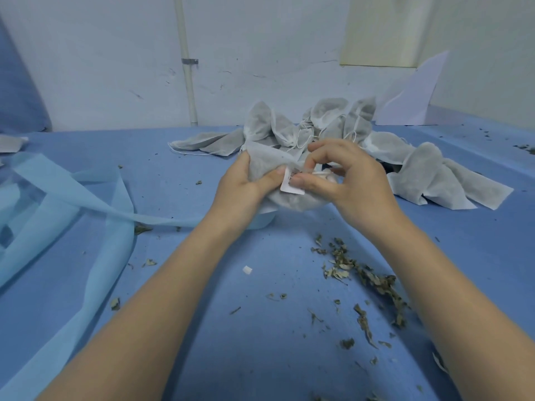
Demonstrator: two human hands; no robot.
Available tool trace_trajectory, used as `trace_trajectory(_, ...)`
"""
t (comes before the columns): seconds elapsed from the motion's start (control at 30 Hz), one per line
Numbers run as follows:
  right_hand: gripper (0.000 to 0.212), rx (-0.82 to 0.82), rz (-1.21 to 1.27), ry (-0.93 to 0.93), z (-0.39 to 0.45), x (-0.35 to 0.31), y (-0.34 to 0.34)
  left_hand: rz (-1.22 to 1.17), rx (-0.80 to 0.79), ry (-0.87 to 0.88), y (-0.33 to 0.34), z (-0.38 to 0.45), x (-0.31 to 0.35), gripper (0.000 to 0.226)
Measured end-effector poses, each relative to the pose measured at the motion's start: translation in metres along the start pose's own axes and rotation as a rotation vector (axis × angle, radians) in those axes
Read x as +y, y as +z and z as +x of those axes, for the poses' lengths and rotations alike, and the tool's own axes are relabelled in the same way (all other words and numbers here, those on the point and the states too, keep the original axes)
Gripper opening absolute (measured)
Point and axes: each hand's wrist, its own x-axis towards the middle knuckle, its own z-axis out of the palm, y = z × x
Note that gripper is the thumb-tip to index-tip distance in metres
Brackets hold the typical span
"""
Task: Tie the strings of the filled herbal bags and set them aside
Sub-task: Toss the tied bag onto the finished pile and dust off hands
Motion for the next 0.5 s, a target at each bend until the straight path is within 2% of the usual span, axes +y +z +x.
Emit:
trace_trajectory(0.07,0.022,-0.004,0.026,0.042,0.0000,0.0018,-0.0003,-0.014,-0.024,0.006,0.0001,-0.0005,0.0003,0.030)
trace_trajectory(0.17,0.022,-0.017,0.085,0.110,-0.0011,0.0034,-0.0007,0.036,-0.046,0.009,0.0004,-0.0029,0.0026,0.058)
trace_trajectory(0.23,0.022,-0.032,0.148,0.143,-0.0009,0.0041,-0.0014,0.083,-0.050,0.011,0.0007,-0.0040,0.0035,0.067)
trace_trajectory(0.37,0.031,-0.042,0.311,0.227,0.0007,0.0049,-0.0017,0.070,-0.051,-0.009,-0.0005,-0.0021,0.0021,0.068)
trace_trajectory(0.5,0.013,0.007,0.371,0.252,0.0000,0.0044,0.0022,0.060,-0.080,-0.020,0.0014,-0.0017,0.0022,0.069)
